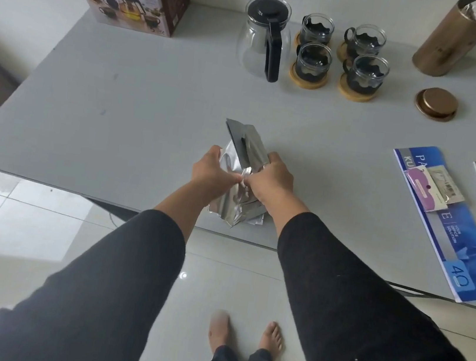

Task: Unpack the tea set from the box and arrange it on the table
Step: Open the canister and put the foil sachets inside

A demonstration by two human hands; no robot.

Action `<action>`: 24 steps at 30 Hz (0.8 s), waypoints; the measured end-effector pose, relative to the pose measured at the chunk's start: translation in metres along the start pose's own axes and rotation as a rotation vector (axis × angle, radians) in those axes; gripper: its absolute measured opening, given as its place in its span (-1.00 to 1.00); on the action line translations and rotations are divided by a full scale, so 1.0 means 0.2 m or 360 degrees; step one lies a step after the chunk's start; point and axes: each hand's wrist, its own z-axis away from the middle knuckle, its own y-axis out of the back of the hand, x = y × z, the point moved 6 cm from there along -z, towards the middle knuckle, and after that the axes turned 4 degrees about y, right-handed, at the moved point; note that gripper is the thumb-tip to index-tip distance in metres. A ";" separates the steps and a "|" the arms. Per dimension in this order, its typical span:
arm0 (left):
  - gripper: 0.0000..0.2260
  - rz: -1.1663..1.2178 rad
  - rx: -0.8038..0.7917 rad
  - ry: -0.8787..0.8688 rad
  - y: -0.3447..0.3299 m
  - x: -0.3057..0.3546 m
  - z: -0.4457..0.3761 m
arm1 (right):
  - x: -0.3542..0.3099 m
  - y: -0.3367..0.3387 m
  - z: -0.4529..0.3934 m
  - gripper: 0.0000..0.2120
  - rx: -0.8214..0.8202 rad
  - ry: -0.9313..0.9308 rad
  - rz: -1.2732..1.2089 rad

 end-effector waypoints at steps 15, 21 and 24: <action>-0.66 -0.0097 -0.0116 -0.0131 -0.03 0.14 0.03 | 0.16 0.08 -0.01 -0.64 0.0063 -0.0224 -0.0847; -0.66 -0.0106 -0.0229 -0.0334 -0.15 0.49 0.15 | 0.21 0.46 0.04 -0.64 0.0284 -0.0224 -0.0955; -0.61 -0.0123 -0.0309 -0.0486 -0.28 0.71 0.29 | 0.29 0.73 0.13 -0.60 0.0419 -0.0260 -0.0932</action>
